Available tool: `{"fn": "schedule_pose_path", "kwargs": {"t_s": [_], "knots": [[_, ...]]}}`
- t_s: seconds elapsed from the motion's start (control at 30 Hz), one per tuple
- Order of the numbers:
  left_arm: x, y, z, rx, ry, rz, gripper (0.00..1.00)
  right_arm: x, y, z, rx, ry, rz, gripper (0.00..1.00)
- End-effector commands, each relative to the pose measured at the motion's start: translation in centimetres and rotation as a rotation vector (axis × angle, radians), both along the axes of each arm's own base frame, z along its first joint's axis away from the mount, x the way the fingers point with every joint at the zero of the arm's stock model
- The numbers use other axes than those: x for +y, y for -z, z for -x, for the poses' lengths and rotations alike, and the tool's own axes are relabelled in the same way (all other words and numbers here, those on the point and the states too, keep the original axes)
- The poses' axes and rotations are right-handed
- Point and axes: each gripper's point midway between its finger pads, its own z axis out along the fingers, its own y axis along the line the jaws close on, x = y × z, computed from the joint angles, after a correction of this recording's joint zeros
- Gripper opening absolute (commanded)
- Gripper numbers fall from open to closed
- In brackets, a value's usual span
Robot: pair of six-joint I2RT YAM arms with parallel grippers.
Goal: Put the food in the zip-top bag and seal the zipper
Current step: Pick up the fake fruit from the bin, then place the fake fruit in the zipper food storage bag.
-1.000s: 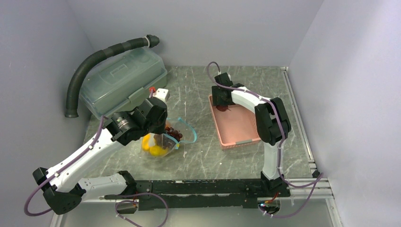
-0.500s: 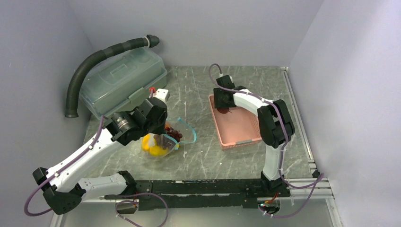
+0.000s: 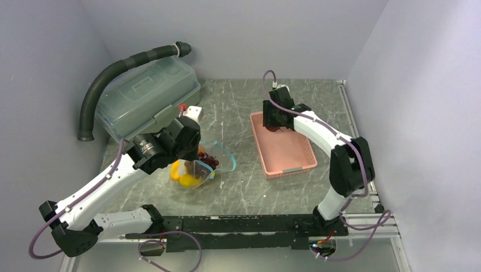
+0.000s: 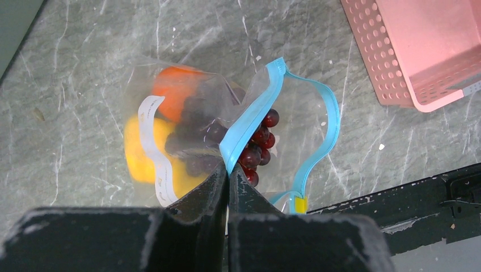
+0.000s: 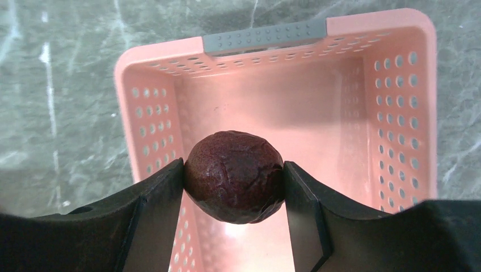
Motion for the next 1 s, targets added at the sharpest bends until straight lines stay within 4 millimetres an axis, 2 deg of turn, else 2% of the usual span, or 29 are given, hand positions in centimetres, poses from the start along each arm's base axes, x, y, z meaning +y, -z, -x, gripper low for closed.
{"fn": "schedule_pose_path", "kwargs": {"t_s": [0.0, 0.2, 0.43, 0.6, 0.77, 0.97], "knots": [[-0.9, -2.0, -0.8, -0.045, -0.007, 0.064, 0.08, 0.5, -4.1, 1.3, -0.073, -0.011, -0.092, 0.17], [-1.2, -1.8, -1.0, -0.044, -0.008, 0.067, 0.08, 2.7, -8.1, 4.4, -0.133, -0.11, -0.26, 0.17], [-1.2, -1.7, -1.0, -0.045, -0.008, 0.071, 0.08, 6.8, -12.8, 9.5, -0.177, -0.263, -0.44, 0.17], [-1.3, -1.8, -1.1, -0.049, -0.004, 0.076, 0.08, 10.3, -15.1, 12.8, -0.203, -0.375, -0.515, 0.18], [-1.6, -2.0, -1.2, -0.053, 0.001, 0.087, 0.08, 13.4, -16.5, 15.2, -0.2, -0.467, -0.595, 0.18], [-1.8, -2.0, -1.2, -0.05, 0.001, 0.093, 0.08, 16.6, -16.3, 17.0, -0.175, -0.531, -0.644, 0.18]]}}
